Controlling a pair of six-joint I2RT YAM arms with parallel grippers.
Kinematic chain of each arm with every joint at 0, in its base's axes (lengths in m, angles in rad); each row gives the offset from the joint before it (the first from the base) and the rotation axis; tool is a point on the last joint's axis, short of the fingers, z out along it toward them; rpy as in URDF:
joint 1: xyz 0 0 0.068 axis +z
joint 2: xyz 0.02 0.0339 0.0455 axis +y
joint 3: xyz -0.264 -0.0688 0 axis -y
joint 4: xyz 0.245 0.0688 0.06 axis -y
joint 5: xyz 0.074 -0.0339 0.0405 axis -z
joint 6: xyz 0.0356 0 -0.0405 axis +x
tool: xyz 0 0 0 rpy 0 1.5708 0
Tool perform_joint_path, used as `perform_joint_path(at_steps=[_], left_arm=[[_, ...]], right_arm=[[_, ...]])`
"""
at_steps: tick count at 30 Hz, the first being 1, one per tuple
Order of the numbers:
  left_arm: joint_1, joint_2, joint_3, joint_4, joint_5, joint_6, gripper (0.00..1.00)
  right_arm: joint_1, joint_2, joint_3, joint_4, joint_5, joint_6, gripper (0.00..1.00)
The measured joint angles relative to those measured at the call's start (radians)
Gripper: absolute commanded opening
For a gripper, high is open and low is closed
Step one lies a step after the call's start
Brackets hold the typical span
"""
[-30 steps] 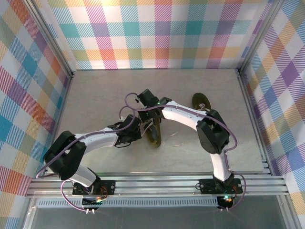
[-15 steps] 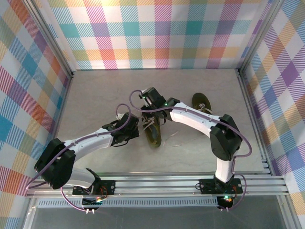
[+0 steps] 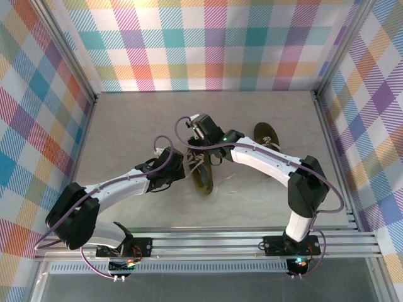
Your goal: Tie the shoes
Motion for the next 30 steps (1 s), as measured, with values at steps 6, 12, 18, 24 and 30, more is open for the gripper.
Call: perform_joint_path(at_steps=[6,12,18,24,30], left_arm=[[0.000,0.003,-0.002,0.031,0.008,0.000,0.04],[-0.002,0.021,-0.008,0.072,0.030,-0.001,0.09],[-0.002,0.036,-0.016,0.082,0.037,0.000,0.15],[-0.002,0.052,-0.034,0.045,0.038,-0.001,0.15],[-0.002,0.053,-0.037,0.031,0.037,-0.002,0.12]], right_arm=[[0.001,-0.010,0.003,-0.003,0.011,0.007,0.00],[0.001,-0.010,0.019,-0.013,-0.006,0.016,0.00],[-0.001,-0.013,0.019,-0.014,-0.012,0.022,0.00],[-0.009,-0.036,0.028,-0.003,-0.007,0.022,0.00],[-0.011,-0.042,0.039,0.005,-0.007,0.024,0.00]])
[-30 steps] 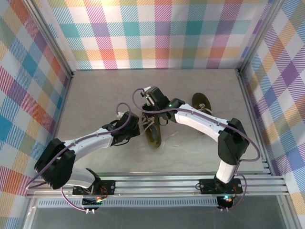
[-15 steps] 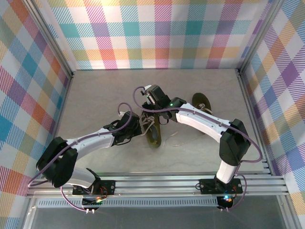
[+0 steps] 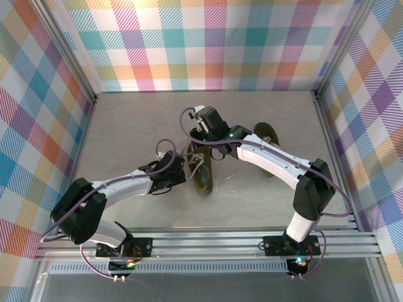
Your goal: Tie the shoes
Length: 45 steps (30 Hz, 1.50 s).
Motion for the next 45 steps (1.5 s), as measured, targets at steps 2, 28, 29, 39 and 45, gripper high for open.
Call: perform_joint_path(at_steps=[2,28,29,39,45], left_arm=[[0.000,0.000,0.000,0.000,0.000,-0.001,0.18],[0.005,0.127,0.030,0.109,0.038,-0.068,0.32],[0.005,0.127,0.030,0.113,0.037,-0.071,0.32],[0.005,0.126,0.029,0.141,0.042,-0.088,0.31],[0.006,0.163,0.036,0.159,0.045,-0.094,0.11]], right_arm=[[0.000,0.000,0.000,0.000,-0.001,0.002,0.00],[0.000,-0.001,0.000,-0.001,-0.012,0.024,0.00],[0.000,-0.001,0.000,-0.001,-0.012,0.024,0.00],[0.000,-0.001,0.000,-0.001,-0.012,0.024,0.00],[0.000,-0.002,0.000,-0.002,-0.013,0.024,0.00]])
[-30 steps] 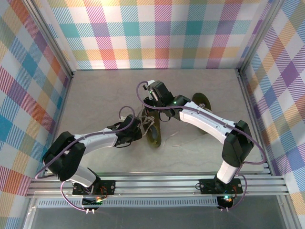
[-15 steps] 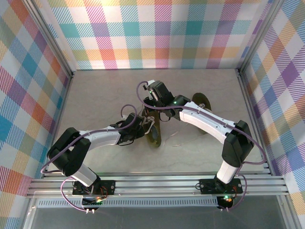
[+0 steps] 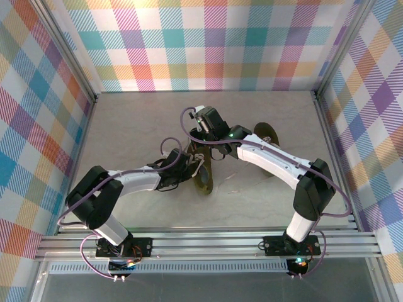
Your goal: Tie the shoes
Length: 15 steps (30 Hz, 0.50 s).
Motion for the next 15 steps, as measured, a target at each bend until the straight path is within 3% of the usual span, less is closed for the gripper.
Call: perform_joint_path(at_steps=[9,15], left_arm=[[0.000,-0.075,0.001,-0.053,-0.034,0.010,0.00],[0.000,-0.138,0.001,-0.085,-0.065,0.013,0.02]], right_arm=[[0.000,-0.008,0.010,-0.044,-0.051,0.016,0.00],[0.000,-0.021,0.013,-0.049,-0.116,0.043,0.00]])
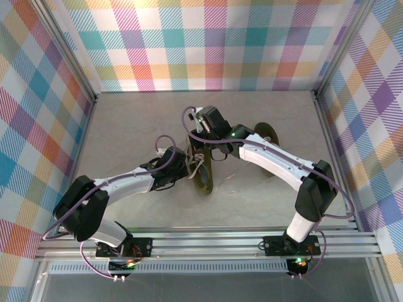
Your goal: Tie the shoes
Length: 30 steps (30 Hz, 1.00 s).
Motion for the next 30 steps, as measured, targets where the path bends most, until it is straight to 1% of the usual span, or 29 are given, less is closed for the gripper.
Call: perform_joint_path(at_steps=[3,5,13,17,25,30], left_arm=[[0.000,0.000,0.000,-0.005,-0.003,0.006,0.19],[0.000,0.004,0.000,-0.003,0.000,0.010,0.24],[0.005,0.099,0.000,0.013,0.020,0.019,0.25],[0.006,0.130,0.000,0.036,0.033,0.022,0.29],[0.006,0.143,0.007,0.055,0.047,0.029,0.37],[0.006,0.148,0.011,0.055,0.053,0.030,0.37]], right_arm=[[0.000,-0.014,0.000,-0.002,-0.007,0.006,0.00],[0.000,-0.021,0.000,-0.003,-0.007,0.009,0.00],[0.000,-0.025,0.000,-0.008,-0.006,0.010,0.00],[0.000,-0.025,0.000,-0.008,-0.007,0.011,0.00],[0.000,-0.025,0.000,-0.008,-0.007,0.013,0.00],[0.000,-0.025,0.000,-0.008,-0.006,0.013,0.00]])
